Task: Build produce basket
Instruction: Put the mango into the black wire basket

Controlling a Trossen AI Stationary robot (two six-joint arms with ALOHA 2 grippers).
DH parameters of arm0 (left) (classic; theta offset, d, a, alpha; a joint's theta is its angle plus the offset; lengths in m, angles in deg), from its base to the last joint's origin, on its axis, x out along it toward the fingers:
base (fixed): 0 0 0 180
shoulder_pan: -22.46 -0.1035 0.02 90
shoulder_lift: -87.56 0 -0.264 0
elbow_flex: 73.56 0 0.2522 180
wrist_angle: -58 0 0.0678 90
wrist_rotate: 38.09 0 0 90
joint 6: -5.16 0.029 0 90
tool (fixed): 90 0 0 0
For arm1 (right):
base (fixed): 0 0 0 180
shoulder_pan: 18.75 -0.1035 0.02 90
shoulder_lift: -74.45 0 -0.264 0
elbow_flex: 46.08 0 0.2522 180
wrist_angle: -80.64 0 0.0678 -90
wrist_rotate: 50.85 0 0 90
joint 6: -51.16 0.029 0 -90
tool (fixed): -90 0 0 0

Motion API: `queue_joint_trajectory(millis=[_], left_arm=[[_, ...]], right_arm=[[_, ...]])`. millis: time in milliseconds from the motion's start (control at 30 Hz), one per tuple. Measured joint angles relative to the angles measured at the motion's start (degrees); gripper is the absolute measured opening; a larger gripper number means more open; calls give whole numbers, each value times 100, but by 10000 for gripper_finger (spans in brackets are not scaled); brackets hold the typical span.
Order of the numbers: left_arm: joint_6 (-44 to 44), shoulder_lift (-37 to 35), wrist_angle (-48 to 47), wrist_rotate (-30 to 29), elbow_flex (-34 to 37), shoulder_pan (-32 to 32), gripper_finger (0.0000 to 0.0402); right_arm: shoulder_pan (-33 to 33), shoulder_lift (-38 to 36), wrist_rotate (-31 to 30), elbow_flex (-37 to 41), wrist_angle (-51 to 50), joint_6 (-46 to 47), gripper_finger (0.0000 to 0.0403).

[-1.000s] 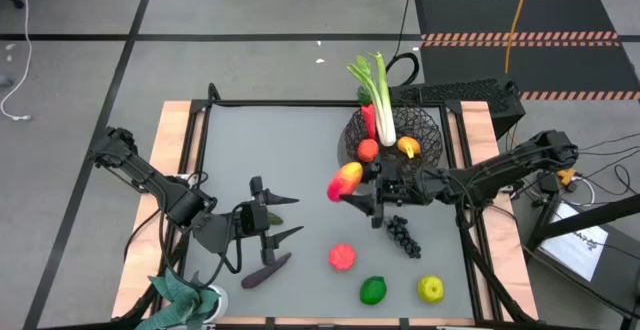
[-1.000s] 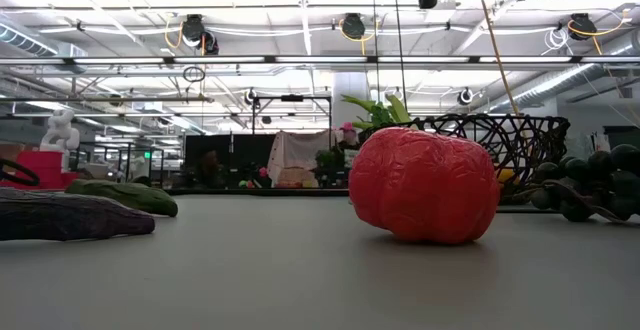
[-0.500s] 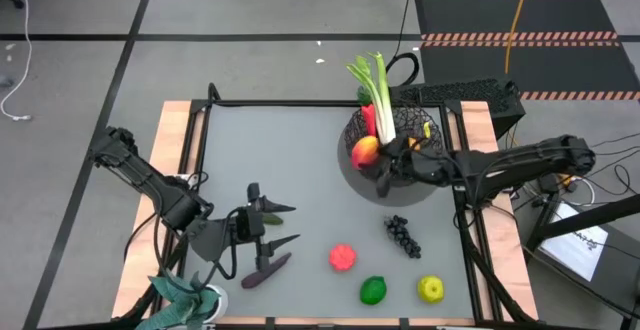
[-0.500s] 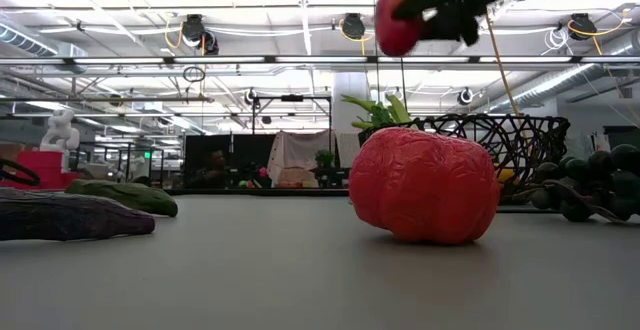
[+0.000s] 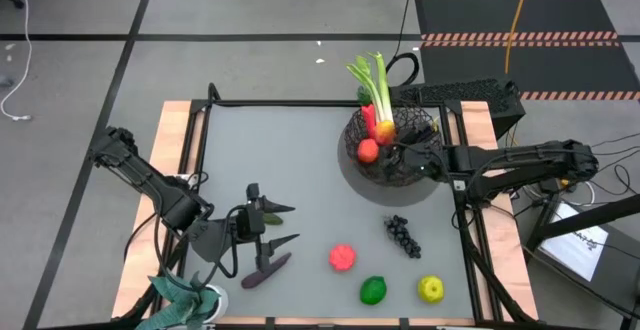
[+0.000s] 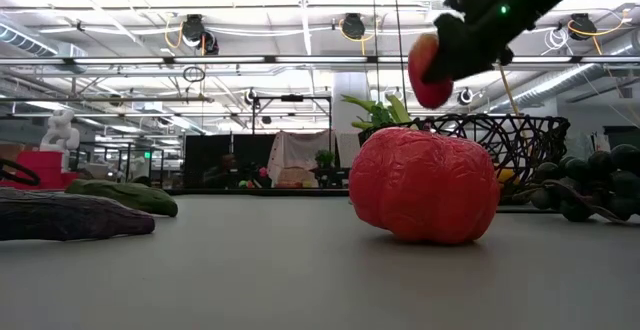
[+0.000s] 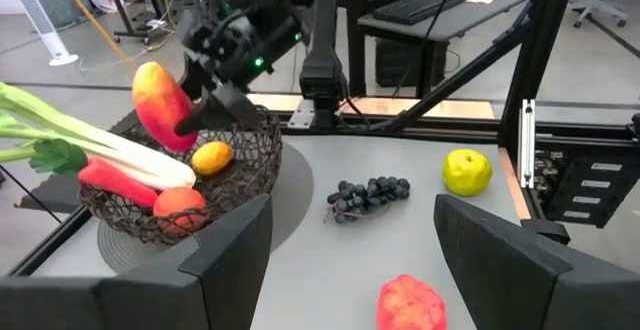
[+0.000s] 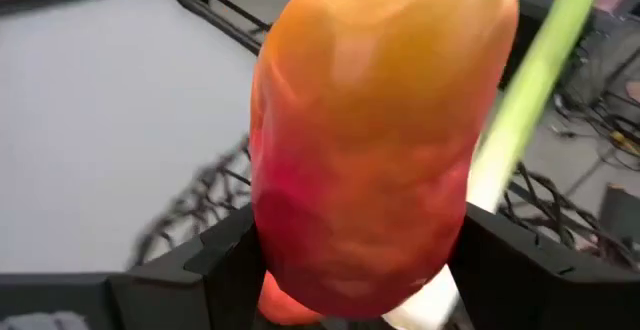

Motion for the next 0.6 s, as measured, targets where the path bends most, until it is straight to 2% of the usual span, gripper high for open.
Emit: queue_joint_trajectory(millis=[267,600], left_arm=[[57,0,0,0,0,-1,278],[63,0,2,0,0,-46,278]], right_arm=[[364,-3,9,369,72,1,260],[423,-3,324,426,69,2,260]])
